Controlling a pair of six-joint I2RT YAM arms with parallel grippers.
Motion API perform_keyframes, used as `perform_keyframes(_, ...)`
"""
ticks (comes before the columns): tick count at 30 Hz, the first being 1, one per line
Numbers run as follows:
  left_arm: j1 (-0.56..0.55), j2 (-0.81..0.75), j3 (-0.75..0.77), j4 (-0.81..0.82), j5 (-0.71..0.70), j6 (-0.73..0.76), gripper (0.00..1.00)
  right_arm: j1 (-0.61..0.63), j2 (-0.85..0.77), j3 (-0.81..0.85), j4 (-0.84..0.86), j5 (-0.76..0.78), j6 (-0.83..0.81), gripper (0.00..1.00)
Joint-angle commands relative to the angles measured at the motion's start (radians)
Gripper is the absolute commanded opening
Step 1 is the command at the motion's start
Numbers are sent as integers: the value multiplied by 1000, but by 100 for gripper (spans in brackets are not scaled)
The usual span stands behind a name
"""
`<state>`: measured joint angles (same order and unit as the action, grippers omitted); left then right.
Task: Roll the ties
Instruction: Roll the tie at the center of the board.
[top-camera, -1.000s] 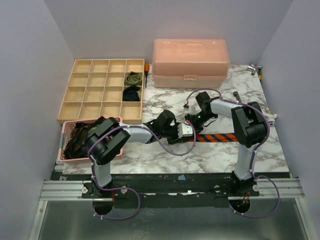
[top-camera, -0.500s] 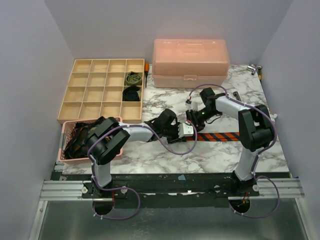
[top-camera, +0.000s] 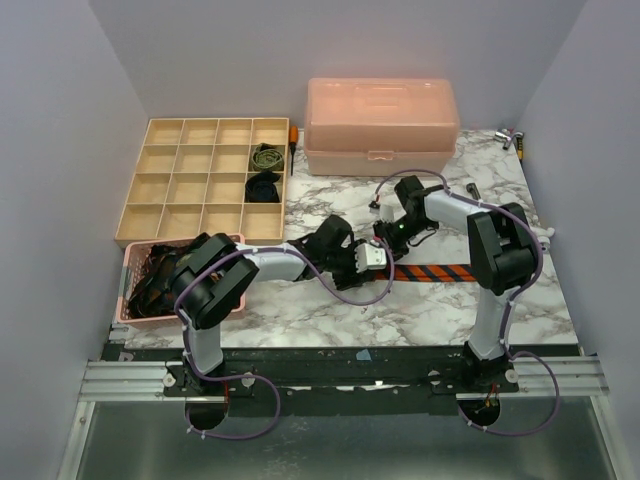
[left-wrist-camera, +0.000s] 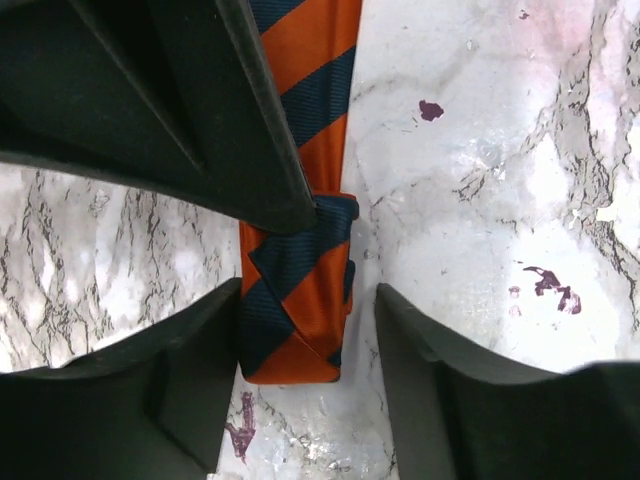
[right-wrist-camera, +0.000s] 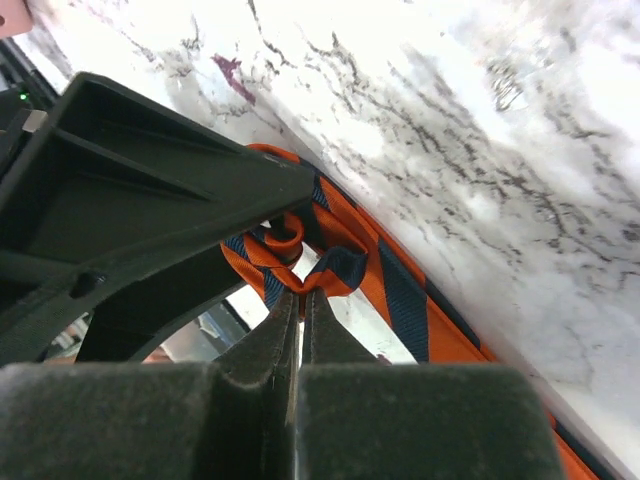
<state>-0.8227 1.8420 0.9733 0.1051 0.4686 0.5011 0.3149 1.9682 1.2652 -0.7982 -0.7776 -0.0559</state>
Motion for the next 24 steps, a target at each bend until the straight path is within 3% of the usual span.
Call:
perform_keyframes(1,27,-19,-36,-32,49,-7,64,-3,27,41,-13,86,-43,0)
perform_keyframes(9,26,-53,-24,57,50,-47,86,-3,49,5,-3,89,-53,0)
perform_keyframes(11,24,-26,-2,51,41,-40,99,-2,47,6,-3,87,-53,0)
perform_keyframes(18,2,86,88,12,16,-17,97,-2,35,20,-2,60,-53,0)
perform_keyframes(21,-6,114,106,-7,6,2,90,-2,24,17,0,35,-50,0)
perform_keyframes(24,-9,117,109,-70,14,35,77,-2,9,16,-2,-1,-44,0)
